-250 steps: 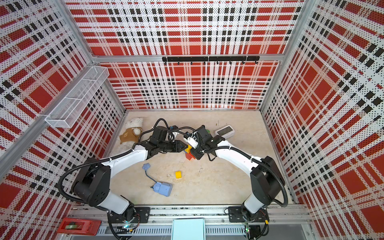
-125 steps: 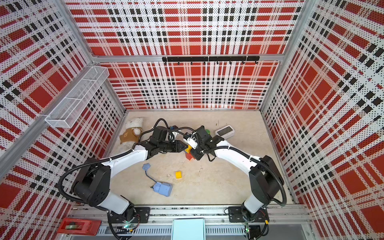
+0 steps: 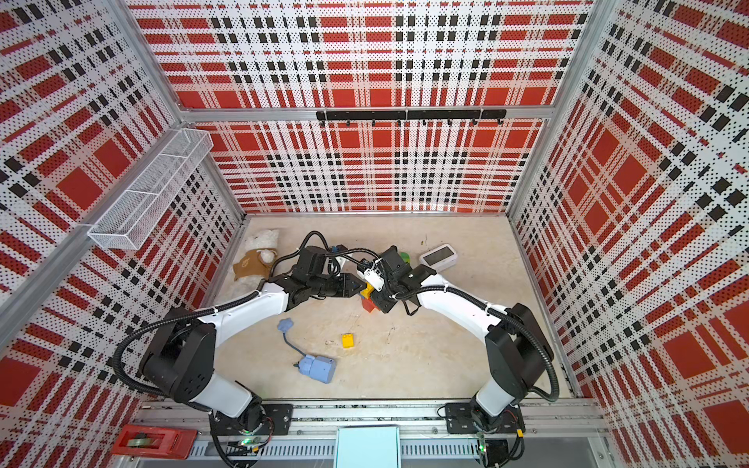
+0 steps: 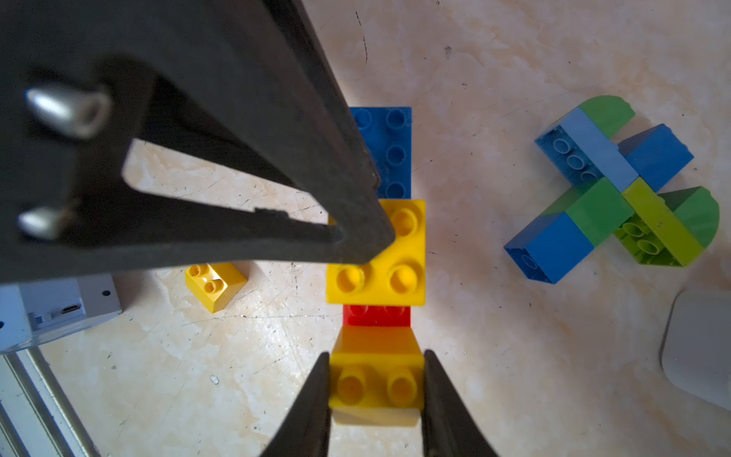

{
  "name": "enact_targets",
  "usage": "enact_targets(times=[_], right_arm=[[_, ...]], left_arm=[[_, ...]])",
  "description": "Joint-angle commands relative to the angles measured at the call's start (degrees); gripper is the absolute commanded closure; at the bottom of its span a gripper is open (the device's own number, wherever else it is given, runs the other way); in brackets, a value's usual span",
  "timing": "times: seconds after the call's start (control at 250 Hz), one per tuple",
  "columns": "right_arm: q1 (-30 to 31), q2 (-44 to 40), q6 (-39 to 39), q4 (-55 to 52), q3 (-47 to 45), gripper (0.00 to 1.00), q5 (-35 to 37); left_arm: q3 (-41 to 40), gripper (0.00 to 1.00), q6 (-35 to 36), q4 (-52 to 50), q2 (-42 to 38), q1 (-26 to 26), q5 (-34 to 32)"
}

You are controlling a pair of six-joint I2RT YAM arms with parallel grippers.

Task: Assemble a fork with lego
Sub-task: Assemble the lego brick with the lego brick.

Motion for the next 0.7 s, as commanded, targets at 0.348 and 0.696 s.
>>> enact_targets(times=[0.348,0.696], right_arm=[[0.96,2.44,-1.86,-0.40,-2.45,1.00,2.73],[0.74,-0.24,0.78,2.44,-2.45,0.59,0.62]], left_arm=[[-1.60,0.71,-0.03,-2.81,0.86,0.30,-1.25],[-1.70,0.71,0.08,-2.79,0.76,0.43,-1.16]])
